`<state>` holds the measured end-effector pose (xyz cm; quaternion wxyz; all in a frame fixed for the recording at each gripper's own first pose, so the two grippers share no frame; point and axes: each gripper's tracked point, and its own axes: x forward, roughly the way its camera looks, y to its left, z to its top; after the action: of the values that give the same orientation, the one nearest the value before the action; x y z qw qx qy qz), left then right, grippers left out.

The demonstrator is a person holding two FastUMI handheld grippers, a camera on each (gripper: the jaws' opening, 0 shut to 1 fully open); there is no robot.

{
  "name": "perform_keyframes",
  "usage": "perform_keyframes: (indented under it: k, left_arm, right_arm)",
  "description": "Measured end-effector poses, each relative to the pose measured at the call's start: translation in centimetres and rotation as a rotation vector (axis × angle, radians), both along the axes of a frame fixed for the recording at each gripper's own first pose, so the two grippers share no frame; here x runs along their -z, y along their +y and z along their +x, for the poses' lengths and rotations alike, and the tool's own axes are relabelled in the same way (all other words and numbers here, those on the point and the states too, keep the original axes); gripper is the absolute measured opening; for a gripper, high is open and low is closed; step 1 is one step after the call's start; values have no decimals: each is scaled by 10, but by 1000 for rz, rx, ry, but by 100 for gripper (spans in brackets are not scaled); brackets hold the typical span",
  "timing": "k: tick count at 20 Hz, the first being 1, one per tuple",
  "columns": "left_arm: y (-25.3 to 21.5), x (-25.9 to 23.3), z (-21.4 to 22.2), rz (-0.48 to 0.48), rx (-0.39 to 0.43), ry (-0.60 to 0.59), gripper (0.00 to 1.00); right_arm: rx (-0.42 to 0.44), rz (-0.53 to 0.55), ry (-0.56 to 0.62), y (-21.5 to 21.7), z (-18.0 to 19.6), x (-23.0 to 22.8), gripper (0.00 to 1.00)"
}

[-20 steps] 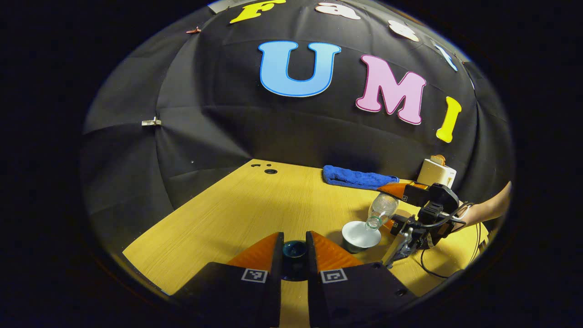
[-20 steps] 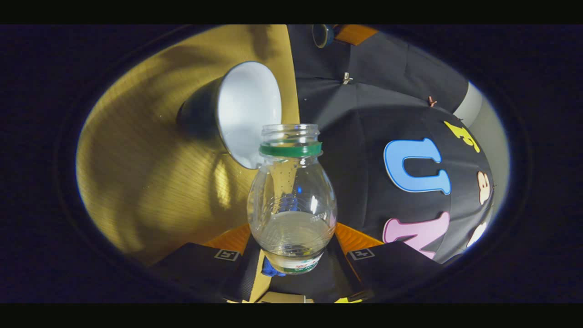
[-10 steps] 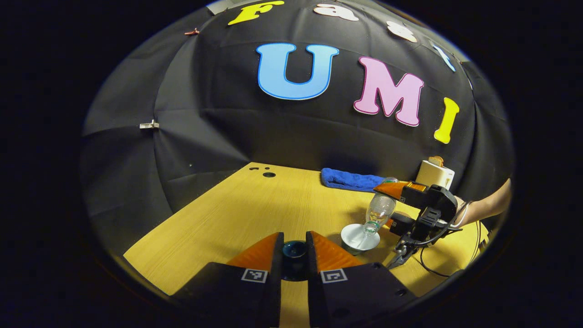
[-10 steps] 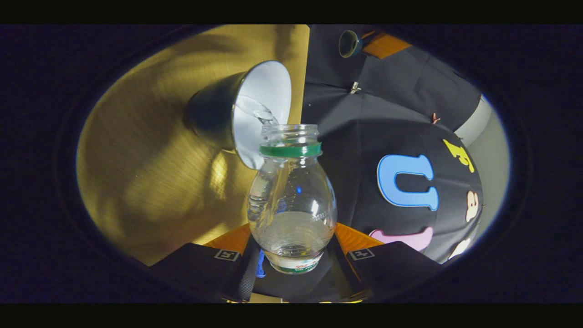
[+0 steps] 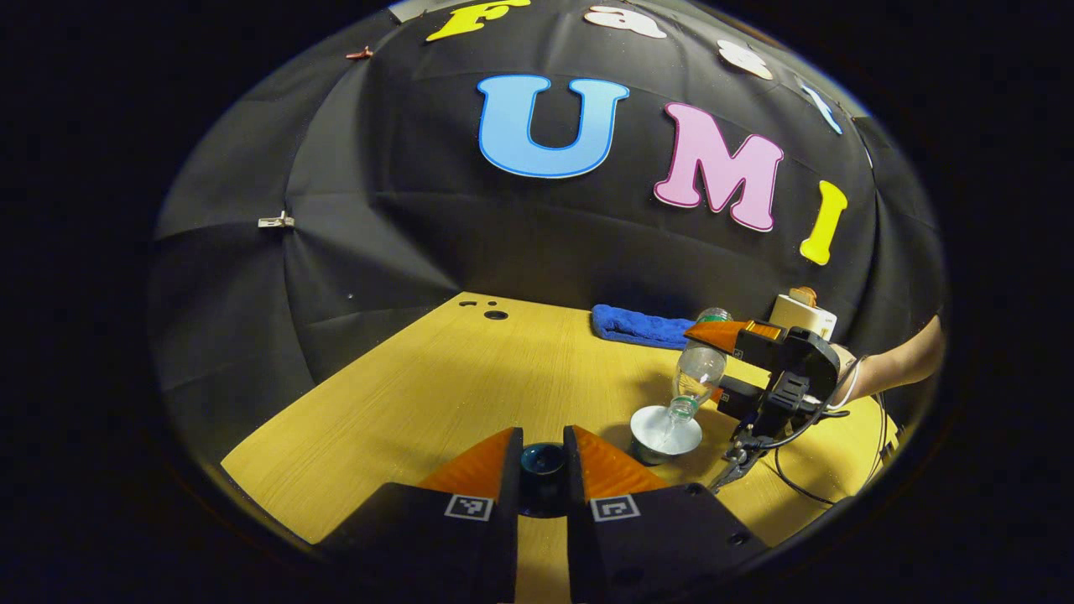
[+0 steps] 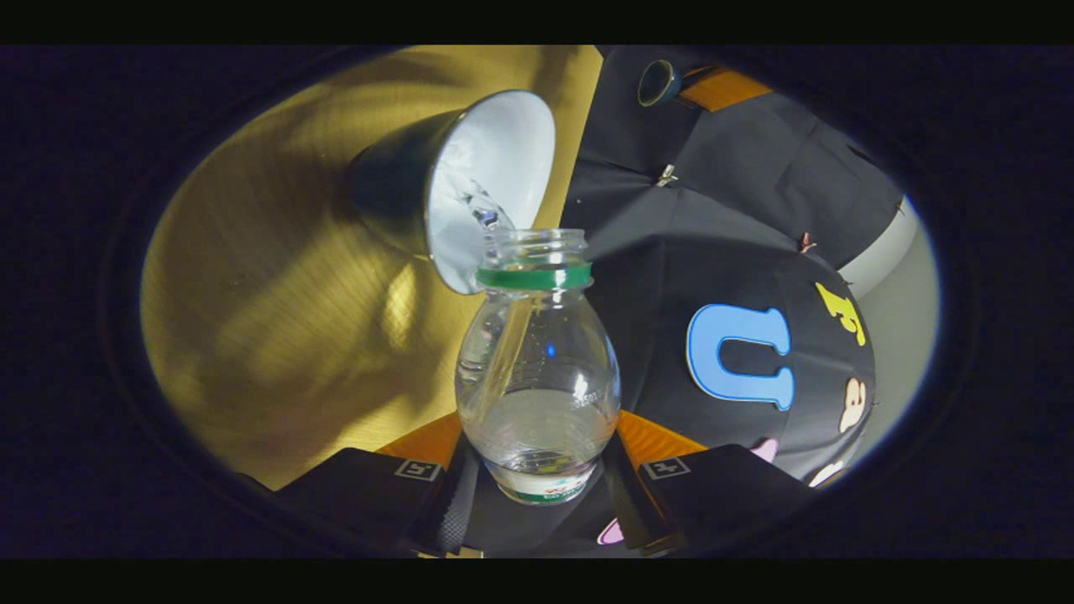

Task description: Open the teacup lid with one hand, grasp the water bottle and pour water into the teacup with the other hand; after pouring, place the water bottle on the coaster and then close the teacup lid.

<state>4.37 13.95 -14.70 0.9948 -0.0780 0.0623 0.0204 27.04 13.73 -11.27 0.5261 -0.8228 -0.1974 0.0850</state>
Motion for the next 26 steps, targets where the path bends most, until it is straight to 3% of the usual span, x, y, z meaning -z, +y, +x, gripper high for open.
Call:
perform_keyframes:
  k: [5, 6, 8, 20, 23, 26]
  left_arm:
    - [9, -1, 0, 0, -19, -2, 28]
    - [9, -1, 0, -3, -22, -8, 24]
    - [10, 0, 0, -6, -26, -8, 28]
    - [5, 1, -5, 12, -34, -7, 24]
    - [5, 0, -7, 17, -38, -8, 31]
    - [5, 2, -11, 28, -44, -3, 24]
  right_arm:
    - [-39, -29, -38, 6, -4, -5, 71]
    - [-47, -40, -47, 10, -3, -7, 71]
    - [-52, -53, -53, 9, 0, -9, 71]
    - [-134, -195, -97, 25, -1, -22, 71]
    - [-136, -199, -100, 26, 0, -26, 71]
    - [-128, -192, -96, 24, 0, -30, 71]
